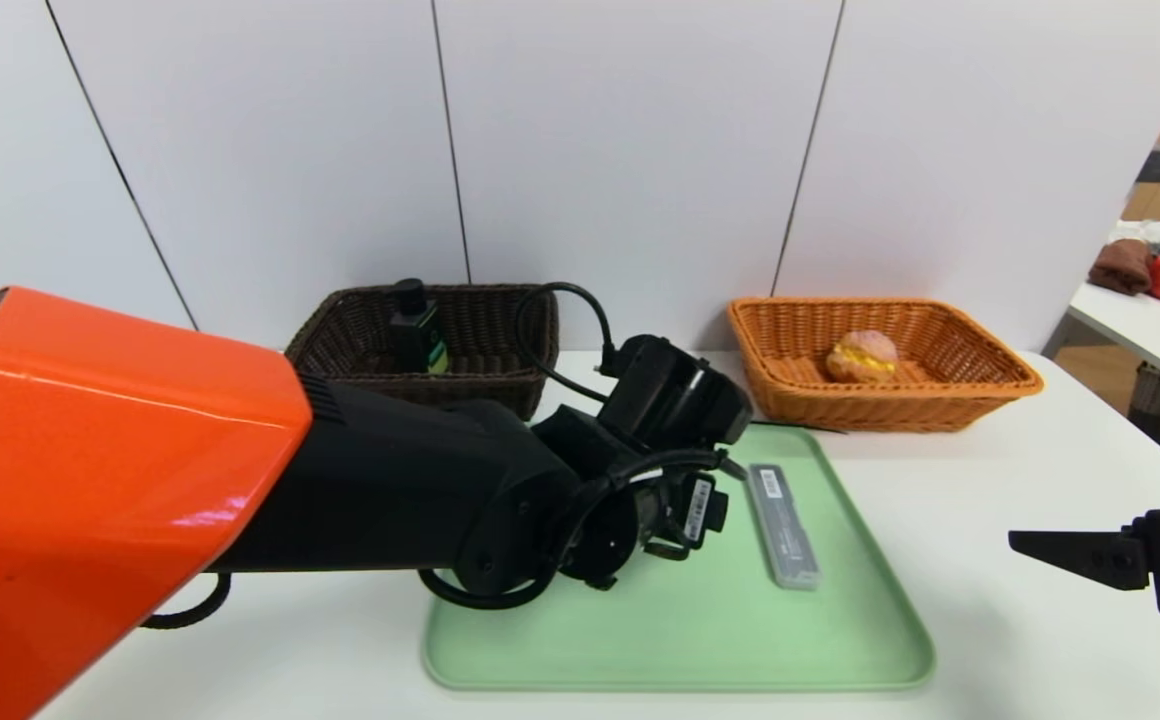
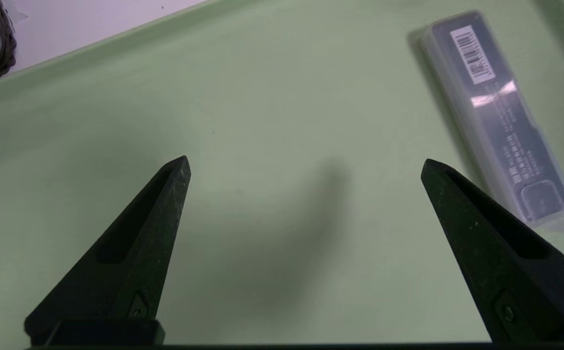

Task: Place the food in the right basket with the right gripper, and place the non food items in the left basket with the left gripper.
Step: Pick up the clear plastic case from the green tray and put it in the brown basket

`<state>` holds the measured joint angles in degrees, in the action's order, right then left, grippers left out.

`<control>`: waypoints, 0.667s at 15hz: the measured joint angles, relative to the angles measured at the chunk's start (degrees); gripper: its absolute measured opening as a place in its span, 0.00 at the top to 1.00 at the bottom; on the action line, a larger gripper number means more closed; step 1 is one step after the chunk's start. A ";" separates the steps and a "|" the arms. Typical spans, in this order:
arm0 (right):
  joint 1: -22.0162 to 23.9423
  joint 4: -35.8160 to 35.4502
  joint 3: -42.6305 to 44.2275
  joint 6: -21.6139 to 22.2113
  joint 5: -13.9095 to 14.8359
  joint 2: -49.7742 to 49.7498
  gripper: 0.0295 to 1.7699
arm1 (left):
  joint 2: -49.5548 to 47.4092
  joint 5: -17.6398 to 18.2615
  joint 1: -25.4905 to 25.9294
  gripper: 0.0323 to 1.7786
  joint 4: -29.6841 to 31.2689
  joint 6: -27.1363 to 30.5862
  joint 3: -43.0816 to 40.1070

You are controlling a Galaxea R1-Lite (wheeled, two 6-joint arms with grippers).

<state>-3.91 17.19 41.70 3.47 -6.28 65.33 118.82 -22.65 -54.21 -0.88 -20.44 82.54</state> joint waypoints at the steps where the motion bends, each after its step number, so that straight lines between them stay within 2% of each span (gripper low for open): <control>1: 0.00 -0.16 -0.44 0.05 -0.02 0.02 0.04 | 0.96 -1.62 -0.63 0.05 -1.32 -0.85 2.32; 4: -0.02 -0.24 -0.94 -0.01 0.00 0.02 0.04 | 4.39 -6.73 -2.54 0.05 -6.51 -4.30 9.52; 10: -0.05 -0.35 -1.79 0.51 -0.57 0.05 0.04 | 11.22 -11.00 -6.12 0.05 -16.40 -10.75 23.66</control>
<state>-3.96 16.84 39.91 3.99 -6.85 65.38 130.04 -33.65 -60.33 -17.27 -31.20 106.20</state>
